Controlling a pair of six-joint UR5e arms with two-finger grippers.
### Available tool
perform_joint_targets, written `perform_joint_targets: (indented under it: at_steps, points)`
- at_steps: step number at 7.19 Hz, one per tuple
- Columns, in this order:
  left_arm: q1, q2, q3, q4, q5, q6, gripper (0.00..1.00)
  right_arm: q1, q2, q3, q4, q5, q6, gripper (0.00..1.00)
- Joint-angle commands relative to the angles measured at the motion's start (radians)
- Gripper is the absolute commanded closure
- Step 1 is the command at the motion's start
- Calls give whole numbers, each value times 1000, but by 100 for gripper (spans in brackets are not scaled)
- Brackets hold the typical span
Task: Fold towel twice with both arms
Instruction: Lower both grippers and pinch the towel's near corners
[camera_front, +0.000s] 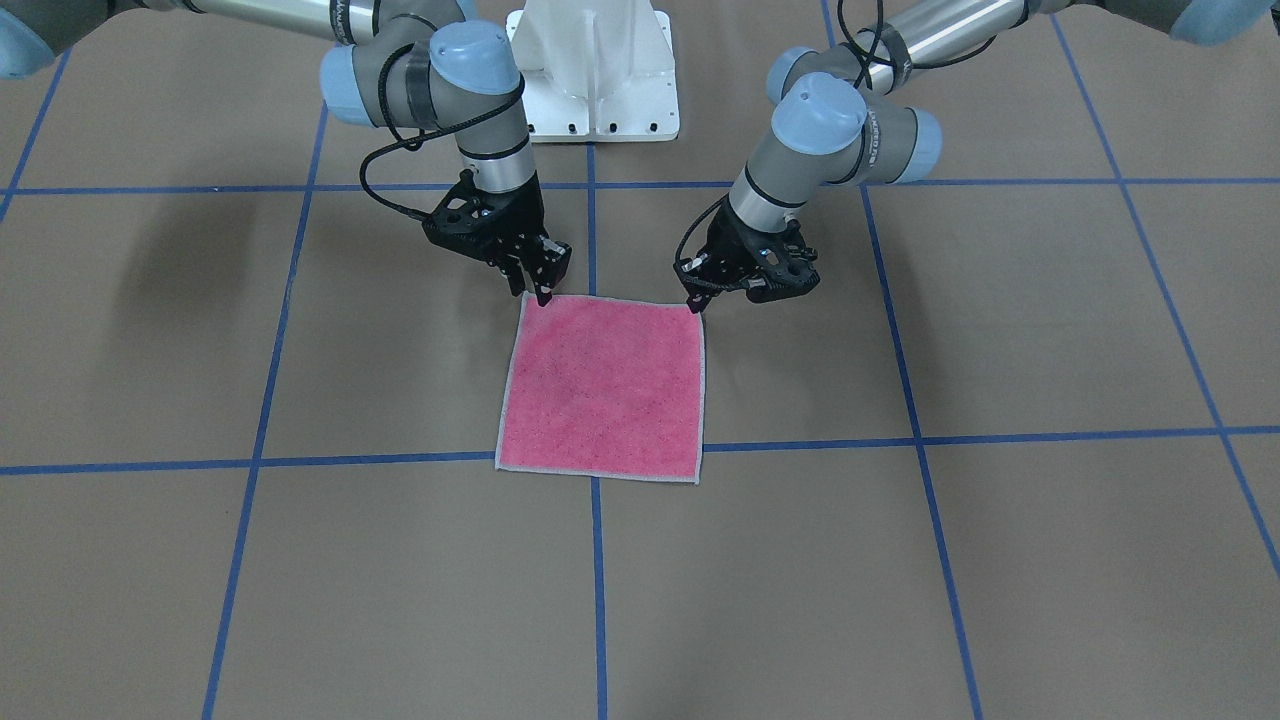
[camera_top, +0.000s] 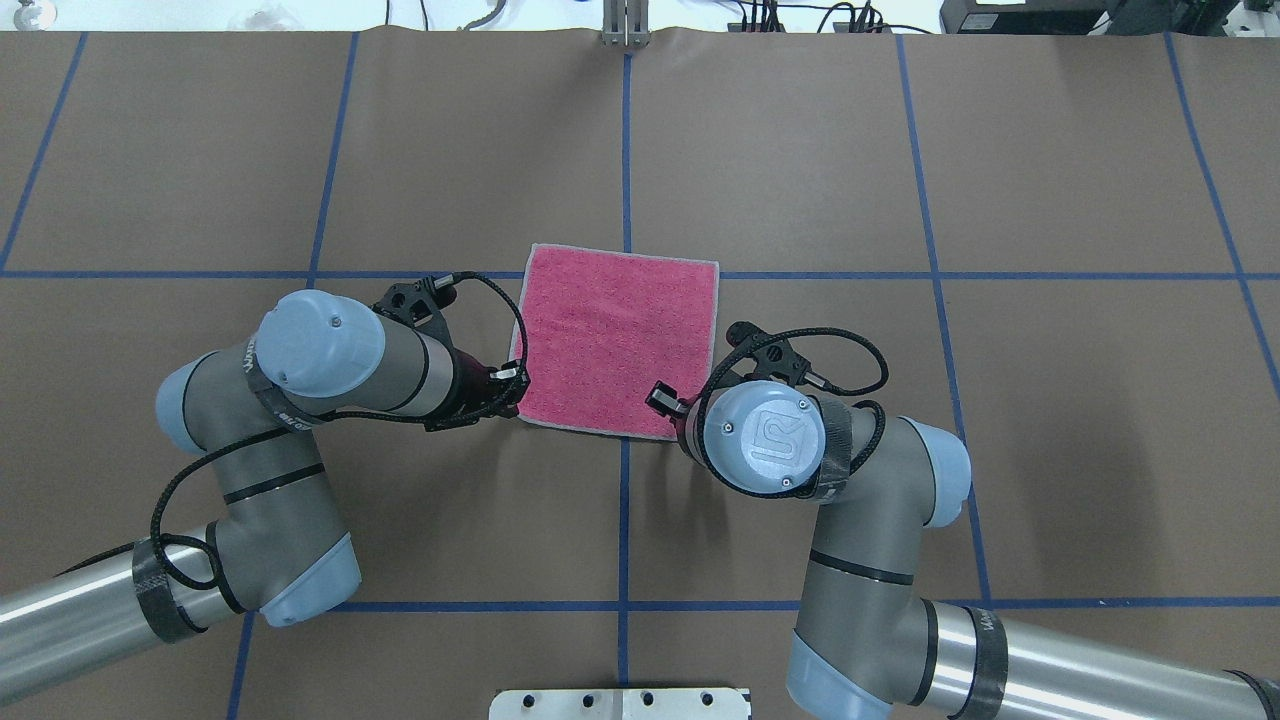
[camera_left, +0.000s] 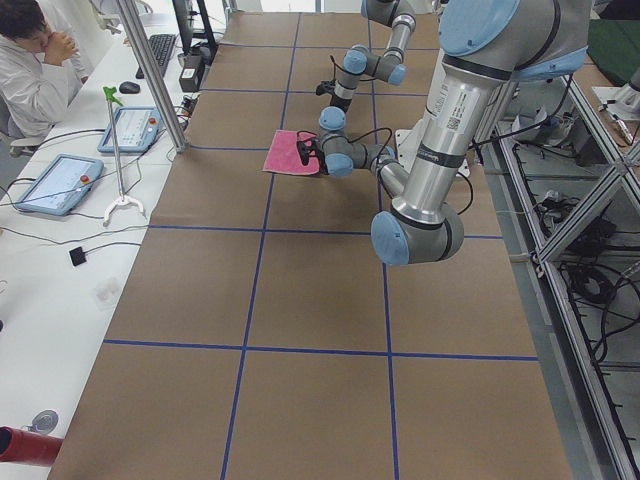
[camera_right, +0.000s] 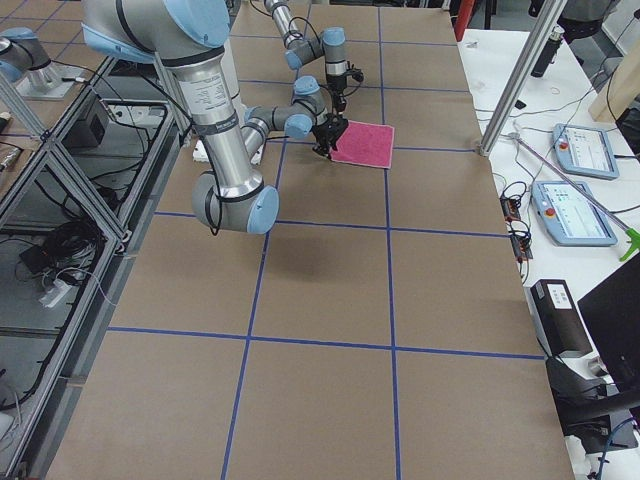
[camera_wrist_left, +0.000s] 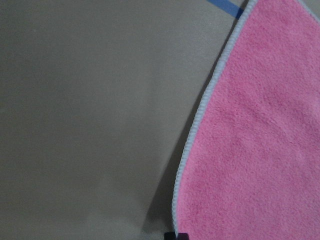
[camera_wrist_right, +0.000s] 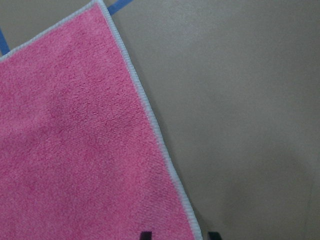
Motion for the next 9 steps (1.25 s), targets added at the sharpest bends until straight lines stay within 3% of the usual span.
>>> perform_joint_targets:
  at_steps: [1,6,8,9]
  points:
    - [0,0,0,2,0,0,100,-5,0,-2,-1,0,3,52]
    - [0,0,0,0,0,0,100,-13,-6,-2,-15,6,-3,50]
    - [0,0,0,2,0,0,100,-15,-5,-4,-9,3,5,67]
    - [0,0,0,2,0,0,100,-15,-8,-4,-9,2,5,68]
